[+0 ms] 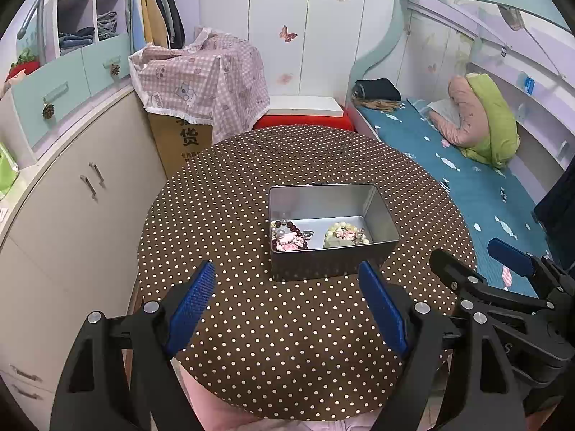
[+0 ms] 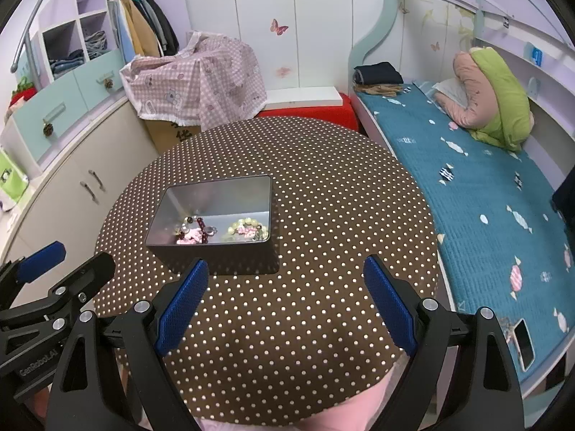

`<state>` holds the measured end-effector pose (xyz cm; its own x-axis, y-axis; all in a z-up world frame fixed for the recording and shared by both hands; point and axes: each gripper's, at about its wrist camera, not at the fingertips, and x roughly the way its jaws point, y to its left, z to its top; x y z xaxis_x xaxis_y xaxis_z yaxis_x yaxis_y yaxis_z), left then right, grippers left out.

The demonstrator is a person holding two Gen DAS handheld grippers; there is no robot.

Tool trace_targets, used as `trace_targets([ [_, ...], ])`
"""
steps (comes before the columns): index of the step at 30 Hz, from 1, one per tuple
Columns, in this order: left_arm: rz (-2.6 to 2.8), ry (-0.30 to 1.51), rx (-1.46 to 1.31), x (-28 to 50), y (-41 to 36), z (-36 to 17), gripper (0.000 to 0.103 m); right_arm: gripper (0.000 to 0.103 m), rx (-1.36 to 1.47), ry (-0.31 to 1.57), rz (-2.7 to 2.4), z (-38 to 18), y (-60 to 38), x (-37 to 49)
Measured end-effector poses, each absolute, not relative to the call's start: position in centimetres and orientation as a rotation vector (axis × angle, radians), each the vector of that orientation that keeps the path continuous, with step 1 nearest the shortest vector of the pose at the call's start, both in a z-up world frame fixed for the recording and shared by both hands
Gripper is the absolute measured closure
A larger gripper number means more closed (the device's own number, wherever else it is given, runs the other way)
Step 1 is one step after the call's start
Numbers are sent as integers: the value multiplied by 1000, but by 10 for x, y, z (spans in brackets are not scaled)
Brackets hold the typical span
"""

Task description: Organize jewelry

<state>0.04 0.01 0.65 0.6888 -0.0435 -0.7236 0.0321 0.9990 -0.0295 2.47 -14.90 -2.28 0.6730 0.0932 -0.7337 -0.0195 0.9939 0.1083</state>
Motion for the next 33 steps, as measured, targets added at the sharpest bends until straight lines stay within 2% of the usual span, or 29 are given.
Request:
trace_targets([
  [33,-21,824,1,8,0,1,24,18,105,843,69,-29,-155,27],
])
